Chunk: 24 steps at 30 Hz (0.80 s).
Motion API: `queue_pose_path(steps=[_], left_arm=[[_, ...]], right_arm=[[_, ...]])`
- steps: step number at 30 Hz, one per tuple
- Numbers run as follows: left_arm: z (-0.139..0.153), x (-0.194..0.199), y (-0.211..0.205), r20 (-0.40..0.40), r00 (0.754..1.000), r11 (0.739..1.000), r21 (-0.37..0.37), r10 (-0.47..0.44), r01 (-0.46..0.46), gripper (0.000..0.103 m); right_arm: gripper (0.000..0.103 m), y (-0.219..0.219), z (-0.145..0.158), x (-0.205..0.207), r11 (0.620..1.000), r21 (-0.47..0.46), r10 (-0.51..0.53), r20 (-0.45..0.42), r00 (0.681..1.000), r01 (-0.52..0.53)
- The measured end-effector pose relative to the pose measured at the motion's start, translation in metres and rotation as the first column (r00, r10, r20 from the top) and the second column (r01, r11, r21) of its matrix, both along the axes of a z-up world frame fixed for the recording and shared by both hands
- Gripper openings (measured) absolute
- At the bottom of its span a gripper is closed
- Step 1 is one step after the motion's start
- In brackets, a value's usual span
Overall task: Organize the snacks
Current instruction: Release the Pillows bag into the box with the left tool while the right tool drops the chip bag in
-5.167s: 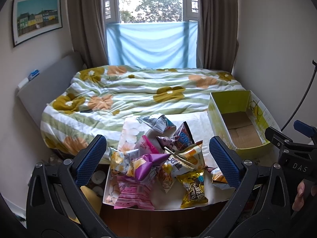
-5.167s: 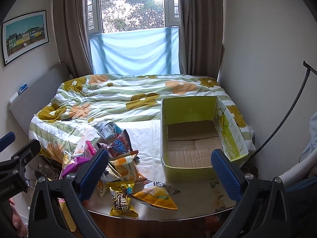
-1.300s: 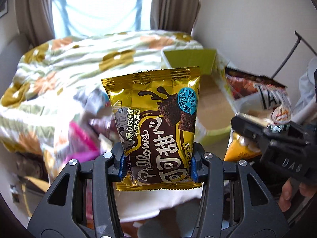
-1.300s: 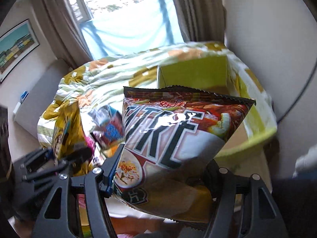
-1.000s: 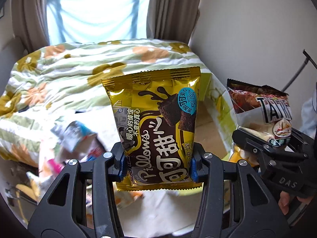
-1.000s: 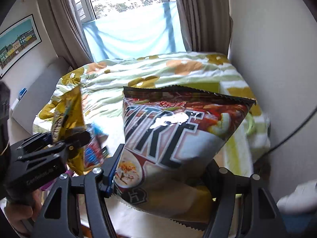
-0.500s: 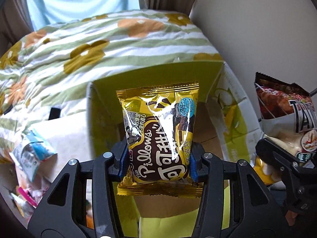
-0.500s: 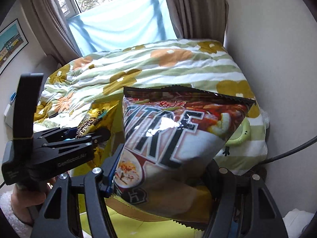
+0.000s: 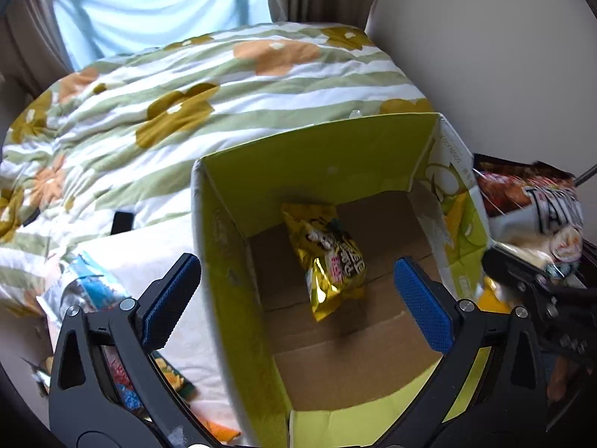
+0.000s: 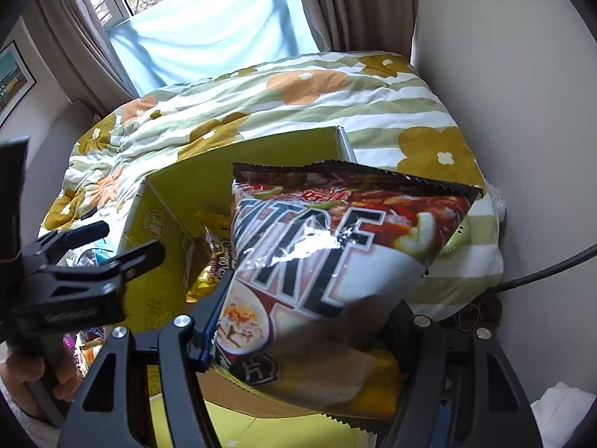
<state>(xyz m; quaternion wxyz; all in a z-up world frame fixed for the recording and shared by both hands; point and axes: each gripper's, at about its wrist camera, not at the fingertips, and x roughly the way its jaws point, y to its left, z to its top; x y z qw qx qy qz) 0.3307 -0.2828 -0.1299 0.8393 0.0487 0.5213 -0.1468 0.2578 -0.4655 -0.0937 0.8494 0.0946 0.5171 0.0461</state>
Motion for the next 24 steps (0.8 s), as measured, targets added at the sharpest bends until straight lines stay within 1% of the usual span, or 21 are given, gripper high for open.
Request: queue_pose_path(steps=[5,8,10,12,13,14,15,18,21,24], left_arm=[[0.013,-0.014,0.017,0.017,1.0,1.0,-0.013,0.015,-0.014,0.103],[0.014,-0.017,0.025,-0.013,1.0,0.999,-0.043,0.012,-0.013,0.102],[0.013,-0.018,0.028,-0.007,1.0,0.999,-0.033,0.02,-0.02,0.102],[0.011,-0.018,0.029,0.002,1.0,1.0,-0.001,0.023,-0.023,0.102],[0.01,-0.018,0.029,0.005,1.0,1.0,0.008,0.024,-0.024,0.102],[0.009,-0.018,0.029,0.005,1.0,1.0,0.013,0.024,-0.024,0.102],[0.008,-0.018,0.029,0.005,1.0,1.0,0.017,0.025,-0.025,0.102],[0.005,-0.021,0.031,0.007,0.999,0.999,0.021,0.037,-0.038,0.102],[0.002,-0.023,0.034,-0.01,0.999,0.999,0.009,0.045,-0.045,0.102],[0.003,-0.027,0.036,-0.005,0.998,0.998,0.0,0.057,-0.057,0.102]], right_arm=[[0.064,0.006,-0.001,0.015,0.999,0.023,0.041,0.007,0.999,-0.041],[0.064,0.013,-0.005,0.03,0.997,0.026,0.072,0.0,0.997,-0.072],[0.064,0.02,-0.011,0.042,0.996,0.019,0.087,-0.017,0.996,-0.087],[0.069,0.026,-0.018,0.051,0.994,0.005,0.105,-0.02,0.994,-0.105],[0.08,0.028,-0.02,0.054,0.994,0.001,0.113,-0.016,0.993,-0.113],[0.096,0.03,-0.024,0.057,0.993,-0.006,0.114,-0.015,0.993,-0.114],[0.101,0.03,-0.027,0.058,0.994,-0.013,0.111,-0.017,0.994,-0.111],[0.102,0.029,-0.029,0.052,0.994,-0.029,0.103,-0.003,0.995,-0.103],[0.102,0.027,-0.028,0.043,0.993,-0.045,0.111,0.0,0.994,-0.111],[0.102,0.026,-0.022,0.034,0.991,-0.055,0.123,0.008,0.992,-0.122]])
